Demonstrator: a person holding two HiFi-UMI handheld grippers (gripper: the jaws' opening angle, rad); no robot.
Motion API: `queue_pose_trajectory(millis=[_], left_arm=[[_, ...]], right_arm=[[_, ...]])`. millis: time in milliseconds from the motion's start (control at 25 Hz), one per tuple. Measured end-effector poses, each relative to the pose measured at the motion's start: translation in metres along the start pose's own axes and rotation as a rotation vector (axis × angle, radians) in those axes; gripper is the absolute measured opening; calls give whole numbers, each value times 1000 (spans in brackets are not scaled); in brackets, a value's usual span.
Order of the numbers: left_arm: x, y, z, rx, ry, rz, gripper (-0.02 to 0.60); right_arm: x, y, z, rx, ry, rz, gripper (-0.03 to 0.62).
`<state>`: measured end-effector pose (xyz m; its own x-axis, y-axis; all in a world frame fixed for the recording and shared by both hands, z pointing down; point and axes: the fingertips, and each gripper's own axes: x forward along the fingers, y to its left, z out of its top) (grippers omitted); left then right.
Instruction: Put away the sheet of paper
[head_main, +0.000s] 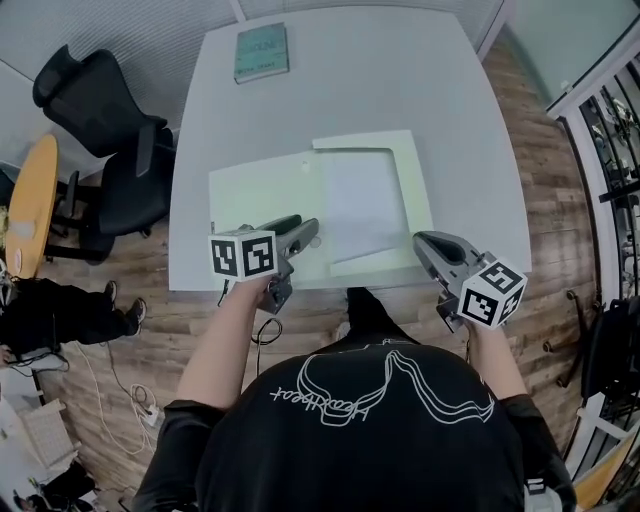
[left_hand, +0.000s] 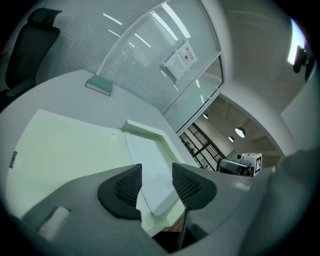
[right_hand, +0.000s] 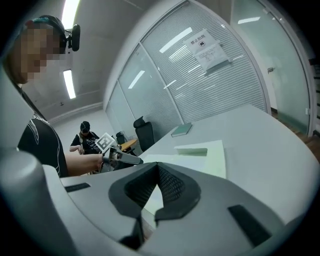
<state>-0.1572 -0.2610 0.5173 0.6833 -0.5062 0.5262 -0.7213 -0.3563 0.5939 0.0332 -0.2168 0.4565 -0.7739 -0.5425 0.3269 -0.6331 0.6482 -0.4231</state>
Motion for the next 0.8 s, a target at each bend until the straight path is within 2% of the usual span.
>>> queue_pose_trajectory(millis=[120,320,520,800], left_arm=[[-36,-37,6,72,-78,-45,162],[-94,-94,9,221,-162,-80,44],[-131,-147,-5,277,-213,-172,18],[-163,-188,-17,399,-251,-188,9]], right_arm=[[-4,26,11,-28,-31,35,10],[-12,82,33,-87,-86,104,9],[-32,130,43,-164,-128,157,9],[-57,165,43,-186,-157,195,9]])
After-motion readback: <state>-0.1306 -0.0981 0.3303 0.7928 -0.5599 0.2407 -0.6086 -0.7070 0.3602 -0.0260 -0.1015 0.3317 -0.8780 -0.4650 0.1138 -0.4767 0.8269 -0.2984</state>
